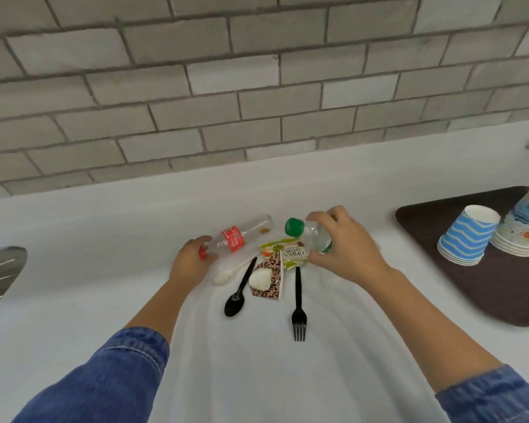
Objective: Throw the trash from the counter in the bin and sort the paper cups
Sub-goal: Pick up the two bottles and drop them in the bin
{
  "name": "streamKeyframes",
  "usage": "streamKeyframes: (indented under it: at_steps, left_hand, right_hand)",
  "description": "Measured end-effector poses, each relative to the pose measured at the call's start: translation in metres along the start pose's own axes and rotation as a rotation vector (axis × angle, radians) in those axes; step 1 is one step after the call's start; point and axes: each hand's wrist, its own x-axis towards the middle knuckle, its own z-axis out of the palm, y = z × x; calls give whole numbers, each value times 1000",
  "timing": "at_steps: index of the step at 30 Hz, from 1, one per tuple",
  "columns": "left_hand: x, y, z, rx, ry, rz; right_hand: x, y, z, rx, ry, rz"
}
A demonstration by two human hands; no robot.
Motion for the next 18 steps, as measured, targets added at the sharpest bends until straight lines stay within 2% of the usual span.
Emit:
streamKeyframes:
  at_steps: [5,8,11,14,18]
  left_hand:
    - [-28,9,-30,-299,279,82]
    - [-68,16,-68,-352,501,224]
    - [-118,17,-115,-360,643,373]
    - [-170,10,-154,-430,702,449]
    - [-245,-25,-185,-448,609,488]
  right_hand:
    - [-43,-65,-19,498,-28,133]
    - [-73,-100,-21,745,-90,164]
    - [-105,-135,-9,928,-132,148]
    - [-140,-170,15,1022,-121,201]
    - [-204,-227,59,1080,-64,287]
